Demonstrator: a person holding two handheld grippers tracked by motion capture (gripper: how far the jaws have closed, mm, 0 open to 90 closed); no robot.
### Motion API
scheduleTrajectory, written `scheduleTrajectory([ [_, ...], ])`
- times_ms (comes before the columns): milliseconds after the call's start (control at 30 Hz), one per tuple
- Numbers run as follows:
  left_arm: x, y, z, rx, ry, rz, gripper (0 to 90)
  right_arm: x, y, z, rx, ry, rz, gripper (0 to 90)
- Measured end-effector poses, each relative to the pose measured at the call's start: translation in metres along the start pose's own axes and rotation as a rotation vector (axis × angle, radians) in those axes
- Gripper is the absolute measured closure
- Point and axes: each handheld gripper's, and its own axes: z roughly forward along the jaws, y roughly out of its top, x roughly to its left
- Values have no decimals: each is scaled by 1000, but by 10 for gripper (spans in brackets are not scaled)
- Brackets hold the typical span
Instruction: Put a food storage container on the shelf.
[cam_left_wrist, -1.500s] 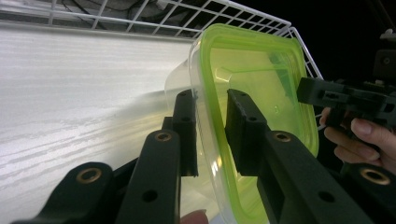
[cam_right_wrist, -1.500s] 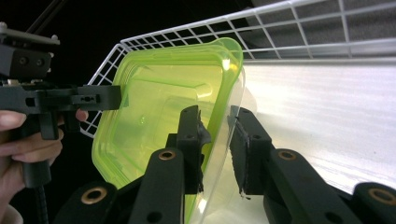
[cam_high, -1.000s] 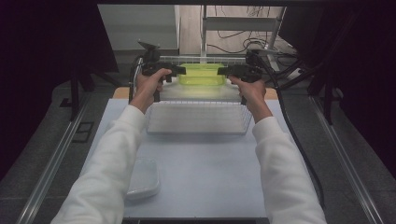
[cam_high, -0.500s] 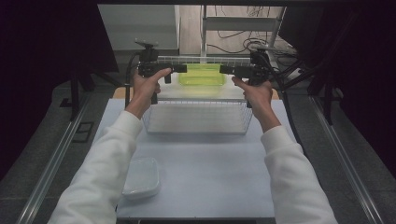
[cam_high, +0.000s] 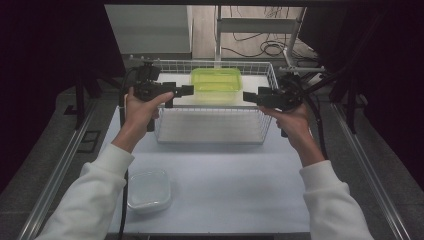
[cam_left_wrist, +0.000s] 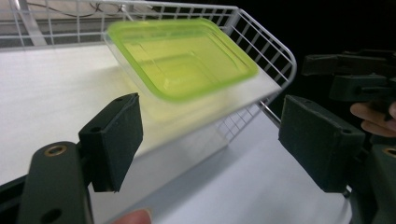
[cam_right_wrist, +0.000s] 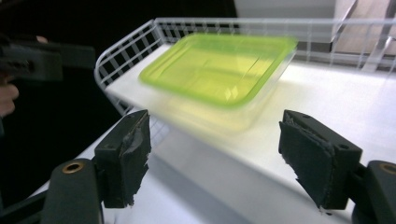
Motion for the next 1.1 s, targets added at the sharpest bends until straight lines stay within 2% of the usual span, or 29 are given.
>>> scheduleTrajectory([
  [67, -5, -9, -8, 2, -1, 17, 211, 5, -8, -4, 7, 11, -12, 245],
  [167, -8, -26, -18, 9, -34, 11, 211, 9, -22, -10, 15, 38, -16, 243],
  [267, -10, -47, -28, 16, -14, 30, 218, 13, -36, -15, 37, 51, -22, 243],
  [433, -5, -81, -39, 42, -54, 6, 234, 18, -60, -24, 52, 67, -37, 242],
  [533, -2, -97, -46, 52, -48, 6, 239, 20, -74, -28, 69, 74, -51, 241],
  [633, 2, -111, -54, 70, -32, 12, 238, 22, -91, -29, 93, 76, -44, 240],
  [700, 5, -121, -59, 83, -38, 0, 239, 22, -101, -28, 111, 77, -34, 240],
  [867, 15, -141, -59, 123, -30, -40, 239, 26, -130, -18, 188, 72, -38, 224],
  [1000, 21, -154, -55, 154, -20, -61, 239, 29, -145, -14, 184, 65, -25, 221],
  [1100, 24, -164, -52, 175, 0, -65, 240, 30, -157, -12, 181, 40, -35, 222],
])
